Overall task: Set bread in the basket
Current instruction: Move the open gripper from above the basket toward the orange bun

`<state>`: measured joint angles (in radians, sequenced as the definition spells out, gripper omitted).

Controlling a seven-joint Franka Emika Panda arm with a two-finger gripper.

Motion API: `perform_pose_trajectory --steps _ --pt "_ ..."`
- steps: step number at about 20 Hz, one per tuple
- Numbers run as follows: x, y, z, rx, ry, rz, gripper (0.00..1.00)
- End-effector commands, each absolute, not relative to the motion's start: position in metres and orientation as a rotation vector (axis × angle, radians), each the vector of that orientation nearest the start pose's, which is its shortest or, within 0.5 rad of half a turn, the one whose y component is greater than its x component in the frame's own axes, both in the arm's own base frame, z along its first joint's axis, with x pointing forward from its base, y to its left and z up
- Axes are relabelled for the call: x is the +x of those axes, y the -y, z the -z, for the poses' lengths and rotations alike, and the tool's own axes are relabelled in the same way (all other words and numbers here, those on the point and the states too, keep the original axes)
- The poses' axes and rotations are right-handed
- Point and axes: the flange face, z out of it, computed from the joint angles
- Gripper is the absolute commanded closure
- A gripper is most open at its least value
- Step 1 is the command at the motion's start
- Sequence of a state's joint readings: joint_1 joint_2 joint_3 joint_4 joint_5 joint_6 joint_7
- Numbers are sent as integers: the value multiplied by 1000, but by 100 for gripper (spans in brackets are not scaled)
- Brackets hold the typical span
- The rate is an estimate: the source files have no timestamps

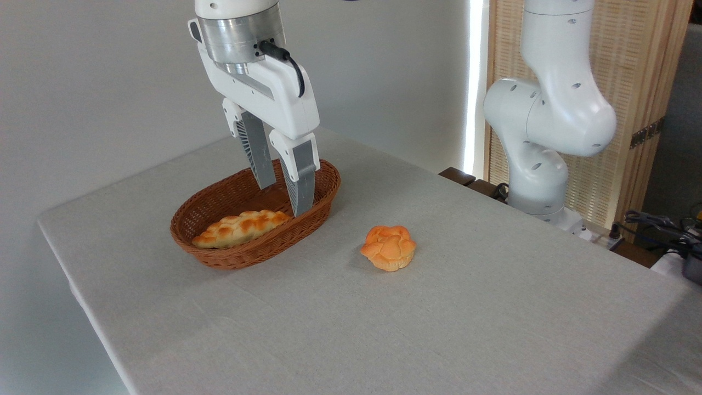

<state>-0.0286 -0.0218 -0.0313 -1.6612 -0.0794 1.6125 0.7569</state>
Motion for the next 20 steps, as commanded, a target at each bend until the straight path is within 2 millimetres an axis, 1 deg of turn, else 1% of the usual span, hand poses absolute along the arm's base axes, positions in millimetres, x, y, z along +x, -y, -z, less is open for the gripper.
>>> perform_pose_trajectory --steps 1,2,4,5,6,8,9,10,13,16,20 --pt "522 44 -585 -2949 -1306 43 0" --pt "517 43 -581 -2952 -1307 29 0" --pt "504 44 -567 -2952 -1327 -13 0" --pt "497 52 -560 -2934 -1367 -32 0" --pt "490 54 -553 -2918 -1399 -42 0" --pt "484 55 -536 -2912 -1438 -92 0" --pt "480 62 -525 -2905 -1460 -130 0" --pt "477 69 -518 -2894 -1480 -155 0" --pt "470 80 -495 -2885 -1511 -226 0" --pt "465 78 -474 -2894 -1514 -299 0" --pt "466 75 -457 -2860 -1554 -361 0"
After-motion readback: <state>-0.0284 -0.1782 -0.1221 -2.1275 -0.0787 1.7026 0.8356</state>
